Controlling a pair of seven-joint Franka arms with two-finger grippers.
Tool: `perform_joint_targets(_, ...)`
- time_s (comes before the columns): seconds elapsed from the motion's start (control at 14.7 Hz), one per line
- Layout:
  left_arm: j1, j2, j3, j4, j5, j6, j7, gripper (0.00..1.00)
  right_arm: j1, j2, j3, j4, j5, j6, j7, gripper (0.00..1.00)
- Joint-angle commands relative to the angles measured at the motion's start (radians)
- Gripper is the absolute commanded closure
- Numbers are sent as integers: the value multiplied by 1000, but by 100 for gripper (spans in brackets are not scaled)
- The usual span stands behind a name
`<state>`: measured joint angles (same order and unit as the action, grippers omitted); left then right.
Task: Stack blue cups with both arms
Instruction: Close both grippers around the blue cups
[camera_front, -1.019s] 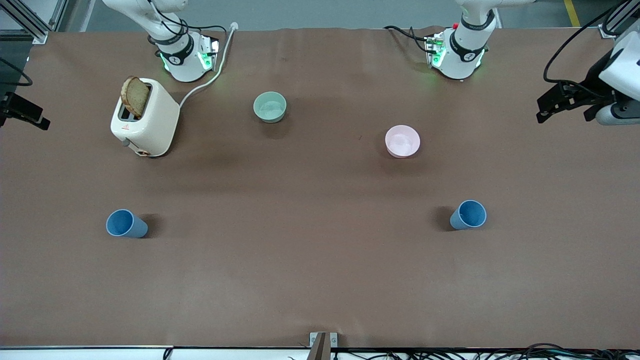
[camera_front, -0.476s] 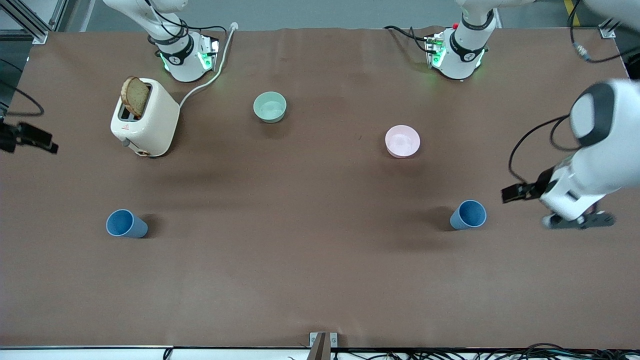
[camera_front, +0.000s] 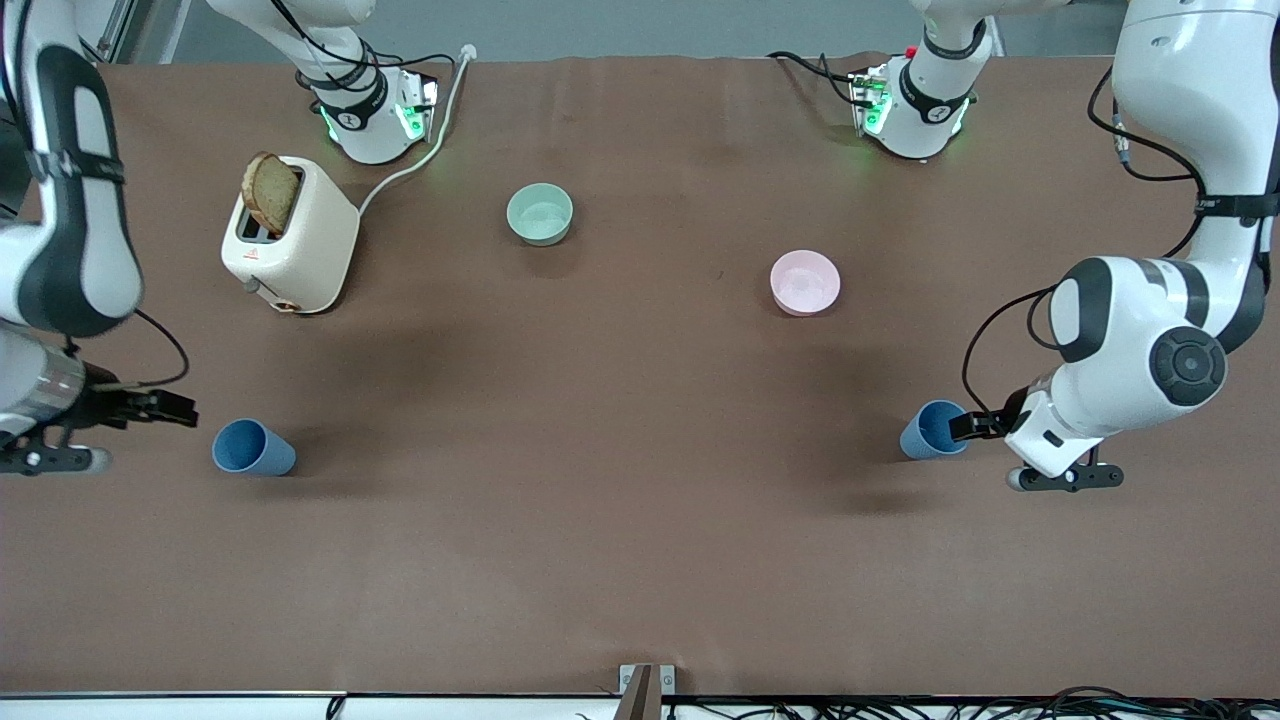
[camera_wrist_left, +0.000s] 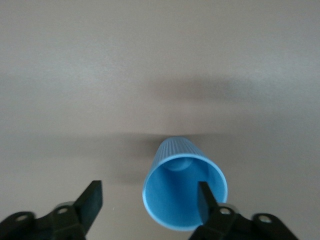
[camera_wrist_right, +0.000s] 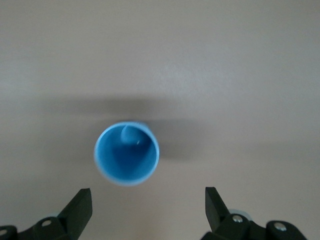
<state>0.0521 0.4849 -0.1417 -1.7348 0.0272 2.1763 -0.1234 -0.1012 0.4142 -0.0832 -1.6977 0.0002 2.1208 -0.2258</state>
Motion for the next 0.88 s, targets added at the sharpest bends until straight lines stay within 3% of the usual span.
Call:
perform_joint_targets(0.0, 0, 37, -4, -17, 19, 37, -15, 30, -14, -9, 10, -107, 14, 146, -38, 0)
perform_joint_targets(0.34, 5, 66, -7, -19, 16, 31, -12, 84, -32, 86, 13, -161, 14, 349, -104, 1)
perform_joint_targets(0.48, 3, 63, -7, -17, 17, 30, 8, 100, -31, 118, 17, -154, 17, 354, -106, 34)
perform_joint_targets(0.54, -3, 58, -9, -15, 17, 28, 7, 100, -32, 136, 23, -152, 26, 366, -104, 51)
perform_joint_targets(0.68, -21, 38, -25, -3, 16, 19, -16, 100, -29, 140, 25, -152, 61, 369, -95, 99)
perform_joint_targets(0.82, -29, 12, -79, 23, 7, -33, -79, 100, -32, 147, 23, -134, 104, 358, -104, 100)
